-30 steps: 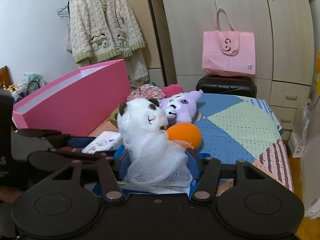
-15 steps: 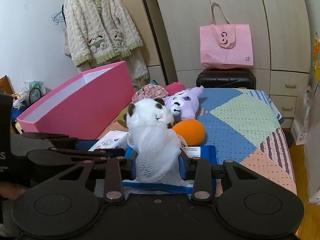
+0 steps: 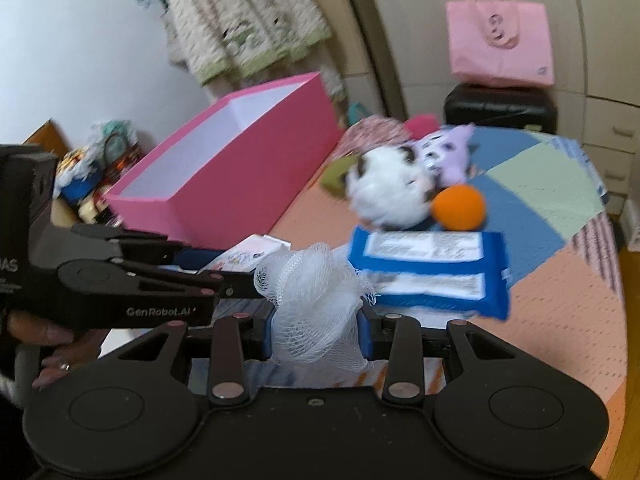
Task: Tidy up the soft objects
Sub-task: 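Carry both items over the pink box and lower them inside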
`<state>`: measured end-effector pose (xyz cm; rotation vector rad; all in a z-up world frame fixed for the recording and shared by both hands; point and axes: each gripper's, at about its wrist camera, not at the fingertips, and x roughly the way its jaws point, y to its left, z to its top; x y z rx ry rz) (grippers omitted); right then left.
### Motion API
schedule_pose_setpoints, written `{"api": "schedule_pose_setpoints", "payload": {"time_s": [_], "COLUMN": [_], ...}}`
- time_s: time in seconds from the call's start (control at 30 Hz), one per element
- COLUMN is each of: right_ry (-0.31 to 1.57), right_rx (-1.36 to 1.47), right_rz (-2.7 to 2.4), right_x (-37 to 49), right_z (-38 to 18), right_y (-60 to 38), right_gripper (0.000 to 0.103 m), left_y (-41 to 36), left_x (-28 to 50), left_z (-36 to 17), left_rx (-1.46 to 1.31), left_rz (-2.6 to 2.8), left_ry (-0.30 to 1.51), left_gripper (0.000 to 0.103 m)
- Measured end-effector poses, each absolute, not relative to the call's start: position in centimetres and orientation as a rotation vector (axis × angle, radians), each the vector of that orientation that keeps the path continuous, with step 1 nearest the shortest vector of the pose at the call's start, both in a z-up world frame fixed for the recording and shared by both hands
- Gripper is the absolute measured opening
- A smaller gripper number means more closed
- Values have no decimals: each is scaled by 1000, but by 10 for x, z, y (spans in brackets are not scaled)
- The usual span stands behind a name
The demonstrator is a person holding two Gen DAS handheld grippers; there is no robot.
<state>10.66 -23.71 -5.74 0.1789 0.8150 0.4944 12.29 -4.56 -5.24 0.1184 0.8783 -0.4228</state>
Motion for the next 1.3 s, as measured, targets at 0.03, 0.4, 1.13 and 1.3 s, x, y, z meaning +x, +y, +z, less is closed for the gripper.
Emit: {"api": "schedule_pose_setpoints", "payload": {"time_s": [0.03,0.4,1.13,1.3], "right_ry": [829,949,715,690], "right_rx": [174,129,-64,-97], "right_rz": [508,675,852,851], "right_x": [105,92,155,198], "right_z": [-56,-36,49,50], "right_y": [-233,-184,-90,-84], "right_gripper": [43,43,43,44], "left_y": [-40,19,104,104], "left_x": [120,87,149,203], "left_z": [-52,-41,50,40], "left_rx": [117,81,36,18], "left_rz": [-429,-481,-416,-403], "left_ry": [897,990,737,757], "left_gripper": [39,39,39,39]}}
